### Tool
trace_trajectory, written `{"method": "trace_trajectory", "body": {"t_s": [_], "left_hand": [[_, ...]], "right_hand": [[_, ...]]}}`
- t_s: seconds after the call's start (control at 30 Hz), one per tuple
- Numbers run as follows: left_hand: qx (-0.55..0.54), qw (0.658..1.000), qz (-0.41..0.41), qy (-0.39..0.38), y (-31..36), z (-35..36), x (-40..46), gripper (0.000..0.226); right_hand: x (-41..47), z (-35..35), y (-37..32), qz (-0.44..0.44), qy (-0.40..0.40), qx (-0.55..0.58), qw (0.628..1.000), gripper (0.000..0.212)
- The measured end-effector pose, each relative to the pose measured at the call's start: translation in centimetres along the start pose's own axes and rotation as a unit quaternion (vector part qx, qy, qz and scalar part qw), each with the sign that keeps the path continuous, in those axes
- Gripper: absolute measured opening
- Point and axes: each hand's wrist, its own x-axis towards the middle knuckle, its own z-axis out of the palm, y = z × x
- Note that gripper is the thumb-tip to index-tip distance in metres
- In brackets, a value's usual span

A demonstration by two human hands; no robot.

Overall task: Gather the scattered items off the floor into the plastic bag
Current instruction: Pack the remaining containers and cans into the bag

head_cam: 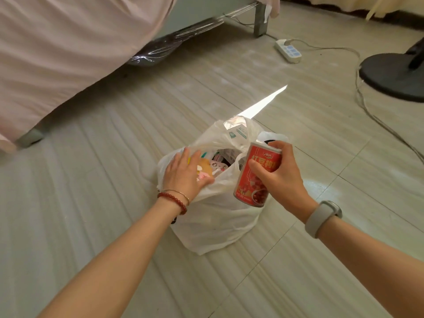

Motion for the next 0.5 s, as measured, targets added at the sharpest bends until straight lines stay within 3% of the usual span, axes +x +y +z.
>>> {"method": "trace_trajectory", "body": {"t_s": [0.1,0.13,0.27,0.33,0.4,0.5], "left_hand": [[0.047,0.986,0.007,0.163,-0.3,0.0,0.5,0.066],[0.046,0.983,-0.024,0.175,-0.6,-0.1,0.7,0.063],[-0.101,0.982,-0.155,0.034,-3.2,-0.6,1.6,0.028],[-0.181,0.97,-0.147,0.064,-3.8,-1.1,1.9,0.045],[-0.225,0.963,-0.114,0.092,-3.9,-2.0,2.0,0.049],[-0.241,0.968,-0.053,0.054,-3.9,-3.3,1.7,0.048]], "right_hand": [[0.7,1.0,-0.5,-0.008,0.015,0.011,1.0,0.05],[1.0,1.5,-0.7,-0.009,0.021,0.019,1.0,0.051],[2.5,4.4,-1.7,-0.002,0.056,0.048,0.997,0.053],[3.2,6.1,-2.1,-0.003,0.074,0.052,0.996,0.053],[3.8,7.8,-2.3,-0.004,0.084,0.055,0.995,0.054],[4.0,9.5,-2.1,-0.029,0.064,0.019,0.997,0.057]]}}
